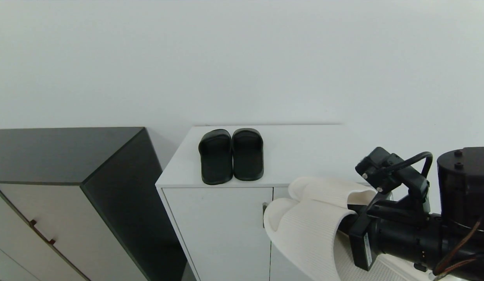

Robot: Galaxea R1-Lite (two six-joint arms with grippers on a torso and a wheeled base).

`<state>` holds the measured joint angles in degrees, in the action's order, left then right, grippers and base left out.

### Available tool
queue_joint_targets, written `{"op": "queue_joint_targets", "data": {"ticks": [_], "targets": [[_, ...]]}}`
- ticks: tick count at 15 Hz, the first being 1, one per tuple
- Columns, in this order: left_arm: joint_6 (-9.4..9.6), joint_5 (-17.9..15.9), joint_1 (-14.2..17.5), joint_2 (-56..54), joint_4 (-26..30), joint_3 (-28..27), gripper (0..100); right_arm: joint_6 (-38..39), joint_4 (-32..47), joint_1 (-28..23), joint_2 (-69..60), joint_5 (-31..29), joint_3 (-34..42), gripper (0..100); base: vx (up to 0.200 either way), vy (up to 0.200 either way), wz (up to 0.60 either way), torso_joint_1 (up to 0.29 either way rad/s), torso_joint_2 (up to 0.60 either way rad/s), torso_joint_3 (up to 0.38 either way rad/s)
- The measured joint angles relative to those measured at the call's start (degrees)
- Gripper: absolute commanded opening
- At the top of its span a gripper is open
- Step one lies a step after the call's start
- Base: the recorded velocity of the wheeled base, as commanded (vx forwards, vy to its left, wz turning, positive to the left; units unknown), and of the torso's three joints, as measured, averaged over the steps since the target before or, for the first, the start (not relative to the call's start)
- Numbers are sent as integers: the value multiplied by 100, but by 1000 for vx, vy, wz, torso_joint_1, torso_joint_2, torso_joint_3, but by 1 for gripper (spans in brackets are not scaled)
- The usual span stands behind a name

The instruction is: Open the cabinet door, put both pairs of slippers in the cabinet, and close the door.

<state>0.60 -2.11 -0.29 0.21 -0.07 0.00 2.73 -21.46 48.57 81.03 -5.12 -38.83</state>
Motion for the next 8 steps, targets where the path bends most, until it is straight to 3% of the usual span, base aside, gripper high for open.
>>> {"op": "queue_joint_targets", "data": {"ticks": [1,8], "targets": [[0,1,-4,0,2,0,0,-6,-5,20,6,6,18,0,0,-200,0,17,12,-7],[-6,11,-4,0,0,0,0,-17,-5,52,-11,17,90,0,0,0,0,0,0,0]]}}
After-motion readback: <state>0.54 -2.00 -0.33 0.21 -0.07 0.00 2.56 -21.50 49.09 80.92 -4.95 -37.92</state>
